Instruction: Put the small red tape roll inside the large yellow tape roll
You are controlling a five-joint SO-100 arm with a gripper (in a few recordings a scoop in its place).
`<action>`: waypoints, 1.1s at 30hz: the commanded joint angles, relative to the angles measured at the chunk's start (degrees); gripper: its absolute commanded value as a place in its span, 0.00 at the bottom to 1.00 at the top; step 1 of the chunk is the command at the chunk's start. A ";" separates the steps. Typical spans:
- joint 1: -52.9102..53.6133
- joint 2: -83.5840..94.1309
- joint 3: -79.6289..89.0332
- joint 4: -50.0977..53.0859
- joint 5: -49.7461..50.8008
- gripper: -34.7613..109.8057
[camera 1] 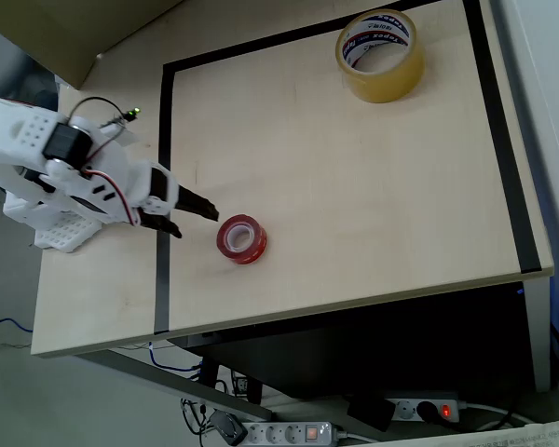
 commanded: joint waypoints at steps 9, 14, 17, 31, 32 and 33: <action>-0.26 -8.61 -2.02 -5.27 -26.19 0.44; -0.35 -12.13 -2.99 -6.24 -26.19 0.43; -0.35 -13.45 -3.60 -6.24 -26.10 0.41; -1.49 -14.24 -4.92 -5.54 -24.70 0.24; -1.93 -12.92 -5.01 -5.27 -24.17 0.24; -2.46 -10.81 -5.27 -4.75 -23.47 0.24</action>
